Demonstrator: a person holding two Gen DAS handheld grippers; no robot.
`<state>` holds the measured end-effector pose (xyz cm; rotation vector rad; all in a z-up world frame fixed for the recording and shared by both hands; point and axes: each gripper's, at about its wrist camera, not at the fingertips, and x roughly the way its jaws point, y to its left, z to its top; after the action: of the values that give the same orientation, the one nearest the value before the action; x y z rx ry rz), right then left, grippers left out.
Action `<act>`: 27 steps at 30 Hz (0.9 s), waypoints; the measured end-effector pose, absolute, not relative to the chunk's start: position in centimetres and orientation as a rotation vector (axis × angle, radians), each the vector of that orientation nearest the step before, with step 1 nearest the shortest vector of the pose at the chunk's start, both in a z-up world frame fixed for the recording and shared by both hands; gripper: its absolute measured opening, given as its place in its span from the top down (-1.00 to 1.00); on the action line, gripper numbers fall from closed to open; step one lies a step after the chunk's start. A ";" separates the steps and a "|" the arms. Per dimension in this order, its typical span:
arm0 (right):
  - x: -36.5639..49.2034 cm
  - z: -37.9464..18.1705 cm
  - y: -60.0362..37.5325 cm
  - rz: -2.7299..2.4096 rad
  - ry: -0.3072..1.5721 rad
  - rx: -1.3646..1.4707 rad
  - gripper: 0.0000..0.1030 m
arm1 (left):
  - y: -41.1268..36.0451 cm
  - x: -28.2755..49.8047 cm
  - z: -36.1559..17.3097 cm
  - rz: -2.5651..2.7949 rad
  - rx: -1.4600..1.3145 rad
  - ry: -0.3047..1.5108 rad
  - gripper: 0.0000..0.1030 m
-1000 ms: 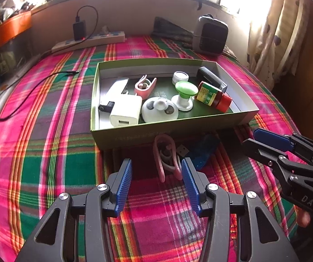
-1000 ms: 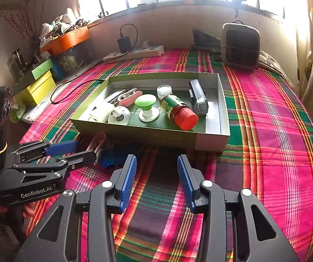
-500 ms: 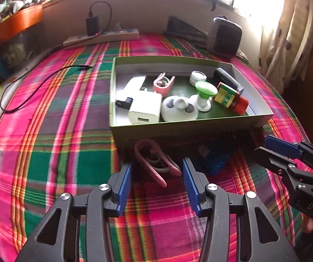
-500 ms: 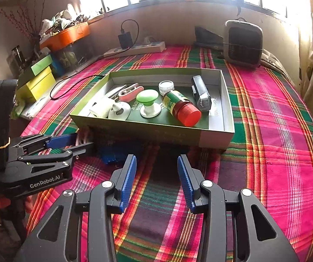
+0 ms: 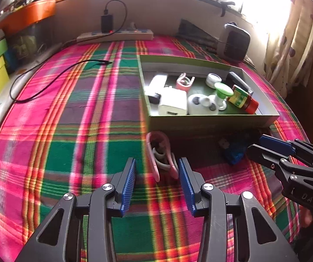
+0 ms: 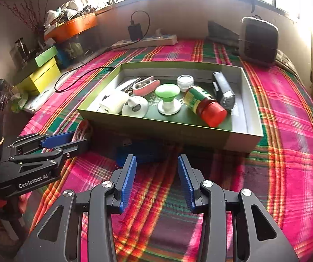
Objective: Organize rigid objects
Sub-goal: 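Withdraw both tools from the tray toward the items left on the cloth, then grasp the pink-white cable winder with the left tool while the right tool grasps the blue USB meter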
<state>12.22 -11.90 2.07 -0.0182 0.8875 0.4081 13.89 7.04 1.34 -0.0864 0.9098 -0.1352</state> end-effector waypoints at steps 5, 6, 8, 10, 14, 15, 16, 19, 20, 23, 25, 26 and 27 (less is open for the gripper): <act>12.4 2.0 -11.1 0.403 0.891 0.008 0.20 | 7.8 13.9 1.2 -0.144 -0.103 0.906 0.24; 12.4 2.0 -10.9 0.395 0.887 0.004 0.20 | 7.9 13.9 1.2 -0.148 -0.107 0.904 0.24; 12.5 2.1 -10.6 0.379 0.877 -0.004 0.20 | 8.0 13.9 1.2 -0.154 -0.110 0.900 0.24; 12.9 2.1 -10.7 0.373 0.882 0.010 0.20 | 8.1 13.8 1.2 -0.158 -0.117 0.896 0.24; 13.6 2.1 -10.9 0.384 0.888 0.051 0.20 | 8.1 13.8 1.1 -0.163 -0.118 0.890 0.24; 13.7 2.0 -10.8 0.387 0.889 0.049 0.20 | 8.1 13.8 1.1 -0.164 -0.119 0.889 0.24; 13.8 2.0 -10.8 0.389 0.891 0.048 0.20 | 8.1 13.8 1.1 -0.165 -0.122 0.888 0.24; 13.7 1.8 -10.9 0.420 0.903 0.060 0.20 | 8.2 13.8 1.1 -0.169 -0.125 0.885 0.24; 13.6 1.8 -10.9 0.429 0.908 0.063 0.20 | 8.2 13.8 1.1 -0.169 -0.127 0.885 0.24; 13.0 1.6 -10.9 0.458 0.918 0.057 0.19 | 8.2 13.7 1.1 -0.171 -0.130 0.884 0.24; 12.5 1.7 -10.9 0.478 0.919 0.040 0.19 | 8.2 13.7 1.2 -0.171 -0.129 0.885 0.24; 12.3 1.7 -10.8 0.486 0.917 0.035 0.19 | 8.2 13.7 1.1 -0.170 -0.129 0.884 0.24; 11.9 1.8 -10.7 0.501 0.917 0.025 0.19 | 8.2 13.7 1.2 -0.170 -0.129 0.884 0.24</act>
<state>11.93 -10.68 1.79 0.0255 0.9167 0.5008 13.73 8.21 1.15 -0.1286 0.8842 -0.1702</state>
